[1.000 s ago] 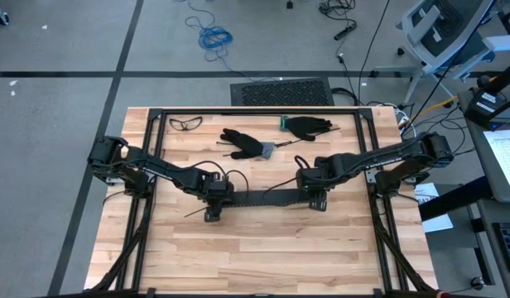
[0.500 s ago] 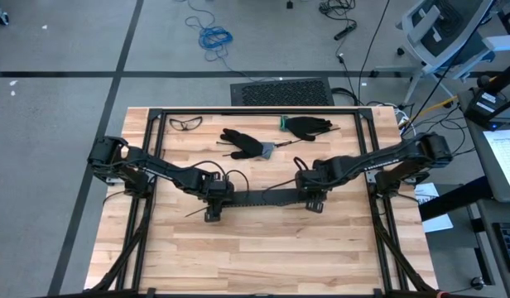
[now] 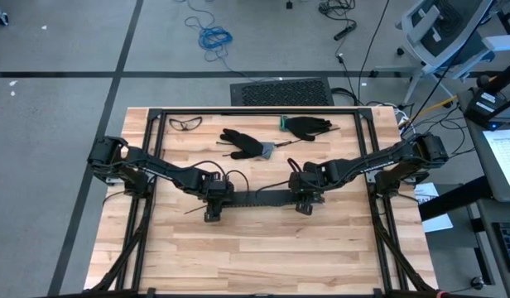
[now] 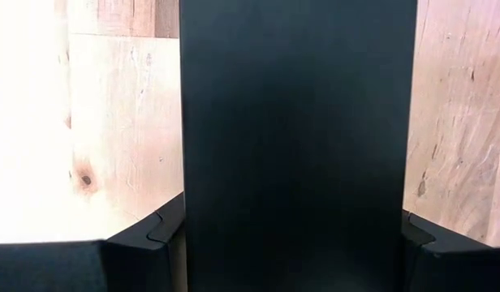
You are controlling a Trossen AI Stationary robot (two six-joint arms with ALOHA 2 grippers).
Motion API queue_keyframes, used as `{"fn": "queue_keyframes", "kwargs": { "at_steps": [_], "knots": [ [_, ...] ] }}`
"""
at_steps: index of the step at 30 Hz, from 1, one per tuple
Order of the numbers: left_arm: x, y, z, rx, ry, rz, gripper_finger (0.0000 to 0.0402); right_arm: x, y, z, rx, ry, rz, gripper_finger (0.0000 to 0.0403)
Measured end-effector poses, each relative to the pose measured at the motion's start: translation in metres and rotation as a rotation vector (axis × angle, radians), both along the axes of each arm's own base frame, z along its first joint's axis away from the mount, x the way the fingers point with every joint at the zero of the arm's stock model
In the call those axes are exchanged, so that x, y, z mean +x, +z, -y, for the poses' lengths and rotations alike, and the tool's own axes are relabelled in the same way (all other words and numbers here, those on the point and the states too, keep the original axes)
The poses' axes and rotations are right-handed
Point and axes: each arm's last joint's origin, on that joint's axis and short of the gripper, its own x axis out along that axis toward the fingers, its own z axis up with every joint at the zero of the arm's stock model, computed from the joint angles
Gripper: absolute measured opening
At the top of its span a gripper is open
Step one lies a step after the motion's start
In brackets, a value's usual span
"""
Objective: Ziptie cables
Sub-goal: Insert the black cover of the black cable duct
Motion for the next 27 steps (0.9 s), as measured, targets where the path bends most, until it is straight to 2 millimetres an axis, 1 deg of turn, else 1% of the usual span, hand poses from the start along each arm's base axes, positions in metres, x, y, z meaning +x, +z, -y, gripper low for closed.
{"fn": "queue_keyframes", "kwargs": {
  "at_steps": [6, 18, 23, 27],
  "knots": [
    [0.002, 0.000, 0.000, -0.005, -0.001, 0.014, 0.0238, -0.005, -0.001, 0.000, -0.013, 0.014, -0.054, 0.0124],
    [0.002, 0.001, 0.000, -0.006, 0.000, 0.014, 0.0238, -0.015, -0.002, 0.002, -0.028, 0.016, -0.164, 0.0079],
    [0.002, 0.001, 0.000, -0.006, 0.002, 0.012, 0.0238, -0.020, -0.002, 0.002, -0.012, 0.019, -0.214, 0.0075],
    [0.002, 0.001, 0.000, -0.009, 0.002, 0.010, 0.0238, -0.021, 0.000, 0.002, -0.005, 0.012, -0.208, 0.0075]
  ]
}}
